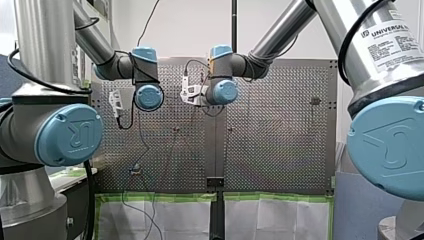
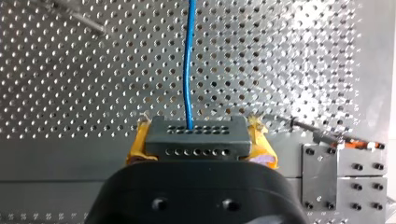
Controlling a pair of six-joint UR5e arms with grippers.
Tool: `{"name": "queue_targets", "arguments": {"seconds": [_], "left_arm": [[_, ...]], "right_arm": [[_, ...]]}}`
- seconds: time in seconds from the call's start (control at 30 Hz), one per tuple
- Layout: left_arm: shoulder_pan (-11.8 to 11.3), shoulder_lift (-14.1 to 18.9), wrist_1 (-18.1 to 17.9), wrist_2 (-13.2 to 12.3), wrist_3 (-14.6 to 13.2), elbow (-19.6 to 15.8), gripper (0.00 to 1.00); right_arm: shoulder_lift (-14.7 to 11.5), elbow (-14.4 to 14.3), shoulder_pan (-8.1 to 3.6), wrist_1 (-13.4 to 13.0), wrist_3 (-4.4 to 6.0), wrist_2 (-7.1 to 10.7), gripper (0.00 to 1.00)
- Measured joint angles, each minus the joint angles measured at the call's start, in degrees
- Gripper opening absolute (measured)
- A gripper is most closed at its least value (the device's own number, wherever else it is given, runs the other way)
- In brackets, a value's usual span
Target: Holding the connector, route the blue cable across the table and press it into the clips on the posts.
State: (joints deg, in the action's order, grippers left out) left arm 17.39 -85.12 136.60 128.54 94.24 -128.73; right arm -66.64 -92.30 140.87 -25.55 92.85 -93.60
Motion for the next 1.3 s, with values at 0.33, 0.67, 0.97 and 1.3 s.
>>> {"name": "queue_targets", "arguments": {"seconds": [0.33, 0.67, 0.97, 1.3], "left_arm": [[-2.3, 0.5, 4.9, -2.2, -0.8, 3.2, 0.0], [-4.5, 0.2, 9.8, -3.6, -1.0, 6.1, 0.0], [-8.3, 0.1, 11.0, -7.3, -1.1, 8.4, 0.0], [-11.9, 0.1, 12.3, -12.0, -1.0, 11.0, 0.0]], "right_arm": [[0.0, 5.0, 0.28, 5.0, 2.0, 0.58, 0.0], [1.7, 10.3, 0.37, 10.3, 2.51, 1.01, 0.0], [4.4, 14.7, -0.04, 12.9, 3.04, 1.56, 0.0], [6.5, 19.7, -0.27, 15.9, 3.43, 2.93, 0.0]]}}
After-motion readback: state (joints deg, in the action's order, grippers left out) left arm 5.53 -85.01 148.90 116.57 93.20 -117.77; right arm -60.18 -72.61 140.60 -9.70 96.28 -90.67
